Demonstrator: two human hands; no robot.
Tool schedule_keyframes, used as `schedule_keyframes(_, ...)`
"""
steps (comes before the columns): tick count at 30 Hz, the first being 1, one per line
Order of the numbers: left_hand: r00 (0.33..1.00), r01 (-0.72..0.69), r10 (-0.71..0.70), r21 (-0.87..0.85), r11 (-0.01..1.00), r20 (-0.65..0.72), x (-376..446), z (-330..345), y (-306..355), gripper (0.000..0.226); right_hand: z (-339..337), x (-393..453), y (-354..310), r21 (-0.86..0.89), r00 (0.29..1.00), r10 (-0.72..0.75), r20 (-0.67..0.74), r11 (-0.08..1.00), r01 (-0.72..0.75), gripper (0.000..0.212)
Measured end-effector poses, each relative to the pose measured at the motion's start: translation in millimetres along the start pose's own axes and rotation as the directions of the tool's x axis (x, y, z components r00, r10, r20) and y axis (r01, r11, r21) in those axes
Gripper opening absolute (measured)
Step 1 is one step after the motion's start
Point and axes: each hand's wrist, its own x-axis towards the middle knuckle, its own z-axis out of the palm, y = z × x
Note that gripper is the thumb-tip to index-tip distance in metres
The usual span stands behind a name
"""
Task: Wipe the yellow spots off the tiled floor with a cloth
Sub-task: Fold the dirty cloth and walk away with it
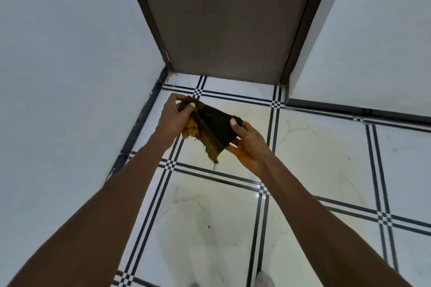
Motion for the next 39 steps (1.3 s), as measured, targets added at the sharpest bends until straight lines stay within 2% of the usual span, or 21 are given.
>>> schedule_keyframes(2, 0.999, -0.054, 0.054, 0.082, 0.995, 0.004, -29.9, -22.9, 41.8, 0.043, 32.7, -41.3, -28.0, 0.052, 1.0, 0.004, 0.013, 0.999, -0.004, 0.034)
schedule_keyframes(4, 0.988, -0.128, 0.141, 0.185, 0.974, -0.058, -62.1, -38.0, 73.2, 0.052, 59.1, -76.7, -47.4, 0.094, 1.0, 0.011, 0.022, 0.995, -0.013, 0.033)
schedule_keyframes(6, 0.967, -0.222, 0.244, 0.23, 0.948, -0.075, -99.3, -49.8, 101.9, 0.049, 83.8, -111.2, -65.3, 0.11, 1.0, 0.018, 0.005, 0.994, -0.018, 0.032)
schedule_keyframes(10, 0.943, -0.327, 0.294, 0.281, 0.902, 0.154, -162.3, -57.4, 129.6, 0.035, 116.1, -161.3, -81.3, 0.077, 0.999, 0.022, -0.026, 0.997, -0.02, 0.035)
schedule_keyframes(12, 0.941, -0.325, 0.275, 0.301, 0.897, 0.195, -181.9, -57.8, 133.3, 0.037, 125.2, -182.8, -82.0, 0.04, 0.999, 0.022, -0.036, 0.999, -0.021, 0.035)
schedule_keyframes(16, 0.941, -0.331, 0.28, 0.343, 0.879, 0.192, -206.0, -51.9, 138.2, 0.038, 130.4, -220.1, -76.2, -0.036, 0.999, -0.015, -0.052, 0.999, 0.013, 0.04)
schedule_keyframes(20, 0.92, -0.374, 0.321, 0.259, 0.891, 0.225, -223.9, -57.4, 141.5, 0.021, 127.0, -246.8, -69.1, -0.007, 0.995, -0.071, -0.067, 0.997, 0.07, 0.037)
schedule_keyframes(24, 0.918, -0.352, 0.293, 0.211, 0.912, 0.267, -227.9, -75.8, 149.7, 0.021, 128.1, -261.5, -66.2, -0.018, 0.993, -0.104, -0.058, 0.995, 0.103, 0.029)
schedule_keyframes(31, 0.898, -0.378, 0.304, 0.206, 0.902, 0.317, -230.0, -93.3, 174.4, 0.023, 133.1, -278.7, -62.5, -0.135, 0.988, -0.154, -0.027, 0.979, 0.15, 0.043)
schedule_keyframes(39, 0.892, -0.391, 0.306, 0.23, 0.891, 0.332, -239.1, -101.0, 181.8, 0.024, 134.6, -292.6, -66.9, -0.149, 0.986, -0.155, -0.053, 0.978, 0.146, 0.027)
